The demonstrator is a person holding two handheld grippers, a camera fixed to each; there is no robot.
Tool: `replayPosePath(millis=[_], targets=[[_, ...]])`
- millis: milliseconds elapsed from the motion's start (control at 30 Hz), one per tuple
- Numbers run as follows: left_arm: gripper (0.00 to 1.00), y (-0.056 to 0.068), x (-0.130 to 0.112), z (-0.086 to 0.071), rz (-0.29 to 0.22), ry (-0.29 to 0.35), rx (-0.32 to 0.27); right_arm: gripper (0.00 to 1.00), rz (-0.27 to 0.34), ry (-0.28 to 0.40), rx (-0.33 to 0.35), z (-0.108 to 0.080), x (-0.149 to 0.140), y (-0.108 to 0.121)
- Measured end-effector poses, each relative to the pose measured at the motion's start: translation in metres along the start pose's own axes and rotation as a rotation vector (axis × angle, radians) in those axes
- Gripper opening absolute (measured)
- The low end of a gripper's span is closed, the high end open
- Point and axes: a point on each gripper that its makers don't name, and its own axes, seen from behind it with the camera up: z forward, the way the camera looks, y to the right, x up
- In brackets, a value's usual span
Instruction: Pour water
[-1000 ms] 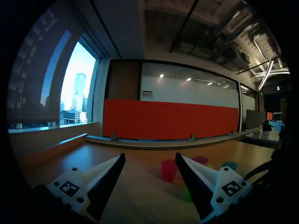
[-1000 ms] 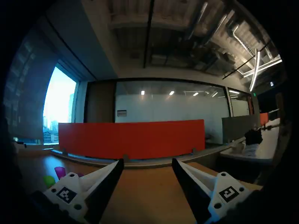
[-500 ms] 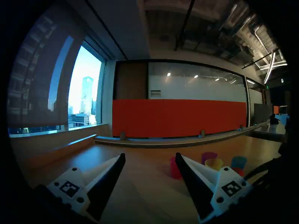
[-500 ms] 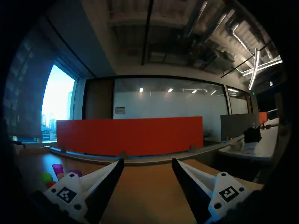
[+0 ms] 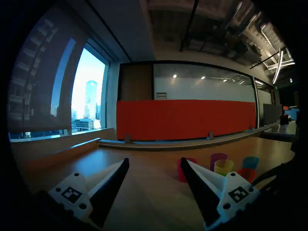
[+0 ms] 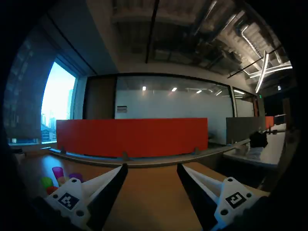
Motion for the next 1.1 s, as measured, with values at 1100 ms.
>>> replayPosePath(millis=[1100], targets=[[1.00,0.000,-0.038,0.016,-0.005,-0.054,-0.012,0.99,-0.008,-0.017,-0.024,0.002,-0.008,0.010]])
